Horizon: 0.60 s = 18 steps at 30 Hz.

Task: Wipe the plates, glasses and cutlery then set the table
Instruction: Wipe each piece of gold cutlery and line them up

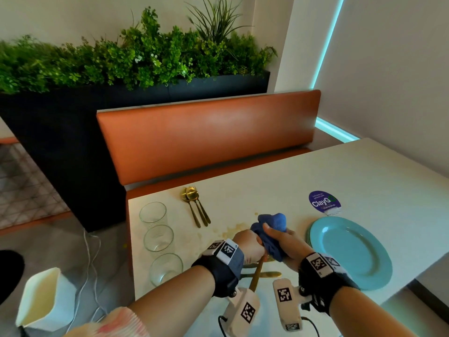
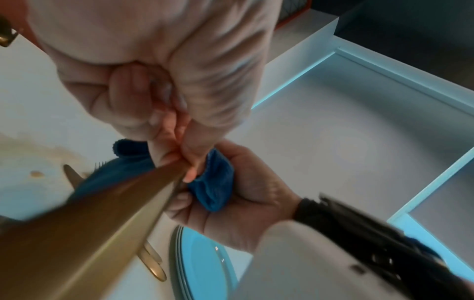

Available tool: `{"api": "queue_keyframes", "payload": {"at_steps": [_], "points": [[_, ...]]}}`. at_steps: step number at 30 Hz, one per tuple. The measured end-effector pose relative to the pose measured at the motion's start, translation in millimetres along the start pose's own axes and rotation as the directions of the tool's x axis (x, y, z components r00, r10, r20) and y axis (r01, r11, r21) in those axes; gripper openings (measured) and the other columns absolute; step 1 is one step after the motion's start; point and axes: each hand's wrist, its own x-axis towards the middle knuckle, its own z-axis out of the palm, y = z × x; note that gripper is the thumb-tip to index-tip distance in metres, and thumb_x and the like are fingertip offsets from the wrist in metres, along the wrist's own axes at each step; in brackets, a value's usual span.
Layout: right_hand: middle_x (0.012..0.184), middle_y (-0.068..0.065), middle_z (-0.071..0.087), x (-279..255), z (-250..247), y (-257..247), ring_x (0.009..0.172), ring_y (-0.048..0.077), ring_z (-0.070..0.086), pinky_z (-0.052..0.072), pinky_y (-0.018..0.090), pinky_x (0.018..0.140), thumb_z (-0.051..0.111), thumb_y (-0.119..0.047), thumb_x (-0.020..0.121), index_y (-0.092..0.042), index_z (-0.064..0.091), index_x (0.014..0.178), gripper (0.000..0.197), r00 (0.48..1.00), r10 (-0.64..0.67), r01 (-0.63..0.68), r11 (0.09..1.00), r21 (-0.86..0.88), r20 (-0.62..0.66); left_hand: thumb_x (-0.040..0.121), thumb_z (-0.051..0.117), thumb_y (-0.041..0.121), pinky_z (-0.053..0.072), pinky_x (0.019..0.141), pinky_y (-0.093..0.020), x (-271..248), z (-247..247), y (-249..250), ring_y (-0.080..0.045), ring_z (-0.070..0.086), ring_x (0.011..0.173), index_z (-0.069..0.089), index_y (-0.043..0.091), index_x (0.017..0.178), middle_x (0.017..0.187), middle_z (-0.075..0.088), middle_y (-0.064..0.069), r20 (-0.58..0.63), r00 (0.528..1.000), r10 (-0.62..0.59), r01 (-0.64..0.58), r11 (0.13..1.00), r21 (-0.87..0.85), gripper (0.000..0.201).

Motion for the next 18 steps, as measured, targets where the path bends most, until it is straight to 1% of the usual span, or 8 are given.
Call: {"api": "queue_keyframes", "payload": {"at_steps": [2, 4, 5, 7, 10, 12, 15, 18], "points": [[0.106, 0.028, 0.064, -5, -1, -4, 0.095, 0.038, 0.061, 0.051, 0.047, 0.082, 0.062, -0.005, 0.085, 0.007, 0.059, 0.11, 0.028, 0.995, 0.0, -0.011, 0.994, 0.112, 0.1, 0.088, 0.054, 0.015, 0.044, 0.068, -0.027, -3, -2, -3, -0.023, 0.058, 0.081, 0.05, 0.018, 0.056, 0.074, 0.06, -0.003, -0.016, 1.0, 0.003, -0.003, 1.0, -0.021, 0.032], [0.093, 0.024, 0.064, -6, 1, -7, 0.077, 0.031, 0.064, 0.054, 0.039, 0.069, 0.061, 0.001, 0.084, 0.008, 0.06, 0.1, 0.017, 0.998, -0.045, 0.044, 0.999, 0.029, 0.037, 0.09, 0.054, 0.017, 0.039, 0.065, -0.026, -7, -3, -1, -0.021, 0.053, 0.082, 0.062, 0.01, 0.069, 0.072, 0.056, -0.005, -0.009, 0.999, 0.034, -0.034, 0.999, 0.016, 0.023], [0.08, 0.019, 0.063, -7, 3, -10, 0.064, 0.024, 0.062, 0.052, 0.03, 0.058, 0.063, -0.004, 0.085, 0.004, 0.061, 0.09, 0.009, 0.998, -0.059, 0.057, 0.997, -0.059, -0.033, 0.091, 0.053, 0.018, 0.038, 0.064, -0.026, -11, -5, 2, -0.021, 0.051, 0.083, 0.067, 0.004, 0.085, 0.079, 0.058, -0.01, 0.0, 0.999, 0.052, -0.052, 0.998, 0.028, 0.021], [0.064, 0.011, 0.057, -5, 6, -15, 0.053, 0.019, 0.055, 0.044, 0.026, 0.051, 0.067, -0.023, 0.084, -0.003, 0.059, 0.074, 0.024, 0.979, -0.101, 0.052, 0.964, -0.261, -0.175, 0.092, 0.052, 0.016, 0.043, 0.064, -0.026, -15, -7, 7, -0.021, 0.051, 0.085, 0.067, -0.002, 0.104, 0.097, 0.064, -0.02, 0.009, 0.996, 0.083, -0.084, 0.996, 0.021, 0.026], [0.055, 0.006, 0.05, -5, 2, -19, 0.053, 0.018, 0.047, 0.036, 0.025, 0.05, 0.065, -0.039, 0.083, -0.007, 0.052, 0.058, 0.043, 0.942, -0.208, 0.047, 0.861, -0.507, -0.265, 0.089, 0.055, 0.019, 0.048, 0.075, -0.031, -15, -10, 8, -0.025, 0.06, 0.084, 0.067, 0.01, 0.078, 0.089, 0.066, -0.012, -0.031, 0.994, 0.102, -0.101, 0.994, 0.032, 0.019], [0.061, 0.007, 0.055, -5, -1, -18, 0.059, 0.019, 0.051, 0.037, 0.023, 0.05, 0.066, -0.032, 0.084, -0.005, 0.056, 0.066, 0.034, 0.94, -0.255, 0.108, 0.852, -0.513, -0.225, 0.088, 0.056, 0.019, 0.045, 0.072, -0.029, -16, -7, 7, -0.022, 0.056, 0.083, 0.057, 0.018, 0.066, 0.08, 0.06, -0.006, -0.043, 0.993, 0.108, -0.106, 0.993, 0.06, 0.023], [0.08, 0.01, 0.062, -6, 0, -19, 0.08, 0.026, 0.059, 0.049, 0.028, 0.066, 0.066, -0.01, 0.083, 0.0, 0.059, 0.1, 0.02, 0.944, -0.284, 0.222, 0.922, -0.317, -0.166, 0.091, 0.054, 0.02, 0.047, 0.079, -0.031, -17, 2, 7, -0.02, 0.055, 0.085, 0.068, 0.009, 0.088, 0.094, 0.069, -0.012, -0.05, 0.993, 0.106, -0.106, 0.994, 0.0, 0.019], [0.084, 0.012, 0.06, -4, 0, -22, 0.082, 0.026, 0.058, 0.046, 0.031, 0.073, 0.064, -0.009, 0.085, -0.003, 0.055, 0.099, 0.017, 0.931, -0.299, 0.231, 0.928, -0.293, -0.211, 0.093, 0.052, 0.023, 0.048, 0.083, -0.032, -17, 6, 5, -0.018, 0.056, 0.084, 0.065, 0.014, 0.085, 0.092, 0.067, -0.009, -0.045, 0.996, 0.08, -0.086, 0.985, -0.15, 0.018]]}}
